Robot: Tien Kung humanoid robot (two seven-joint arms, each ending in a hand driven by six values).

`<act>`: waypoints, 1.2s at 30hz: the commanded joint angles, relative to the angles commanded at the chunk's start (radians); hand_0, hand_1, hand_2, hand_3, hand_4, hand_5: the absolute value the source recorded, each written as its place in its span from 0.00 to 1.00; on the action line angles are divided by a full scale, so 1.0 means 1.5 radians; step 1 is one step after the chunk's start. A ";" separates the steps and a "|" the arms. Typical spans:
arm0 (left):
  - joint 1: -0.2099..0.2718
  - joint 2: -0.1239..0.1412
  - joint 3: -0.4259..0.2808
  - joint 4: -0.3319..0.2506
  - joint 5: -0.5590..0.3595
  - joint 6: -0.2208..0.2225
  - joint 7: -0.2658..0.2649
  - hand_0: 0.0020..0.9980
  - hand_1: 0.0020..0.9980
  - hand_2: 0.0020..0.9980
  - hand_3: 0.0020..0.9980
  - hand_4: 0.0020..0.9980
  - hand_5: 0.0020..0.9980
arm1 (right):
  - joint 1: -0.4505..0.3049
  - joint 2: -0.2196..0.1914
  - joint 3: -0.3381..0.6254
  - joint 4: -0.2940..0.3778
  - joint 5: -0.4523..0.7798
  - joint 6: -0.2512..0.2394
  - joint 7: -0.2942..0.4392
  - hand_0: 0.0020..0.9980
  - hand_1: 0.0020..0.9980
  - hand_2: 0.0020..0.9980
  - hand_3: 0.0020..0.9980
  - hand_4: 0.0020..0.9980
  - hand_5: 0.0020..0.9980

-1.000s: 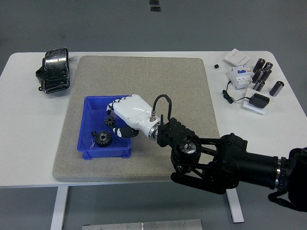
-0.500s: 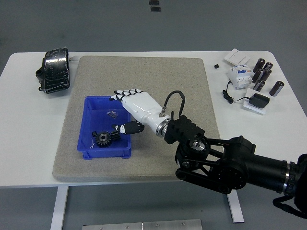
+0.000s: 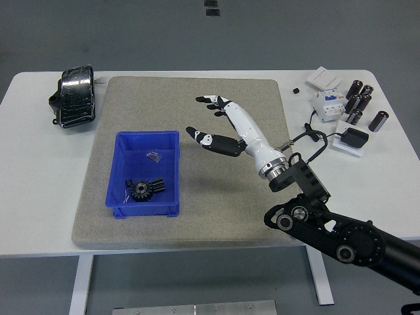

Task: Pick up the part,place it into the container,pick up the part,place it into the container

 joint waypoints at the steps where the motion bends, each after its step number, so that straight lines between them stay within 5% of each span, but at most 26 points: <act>1: 0.000 0.000 0.000 0.000 0.000 0.000 0.000 0.69 0.68 0.66 0.58 0.73 0.25 | -0.013 -0.009 0.015 0.002 0.018 0.002 0.014 0.65 0.72 0.76 0.73 0.77 0.41; 12: -0.015 0.008 0.006 0.002 -0.003 0.001 -0.004 0.69 0.68 0.66 0.61 0.73 0.25 | -0.105 -0.060 0.128 -0.009 0.101 0.029 0.064 0.66 0.73 0.76 0.73 0.77 0.41; 24: -0.014 0.034 0.020 0.003 -0.024 0.002 -0.005 0.69 0.68 0.66 0.61 0.73 0.25 | -0.148 -0.053 0.202 -0.025 0.055 0.038 0.063 0.66 0.72 0.76 0.73 0.78 0.43; 36: -0.004 0.040 0.045 0.003 -0.065 0.006 -0.013 0.69 0.68 0.66 0.60 0.73 0.25 | -0.168 -0.043 0.235 -0.025 0.035 0.046 0.061 0.66 0.71 0.76 0.73 0.78 0.44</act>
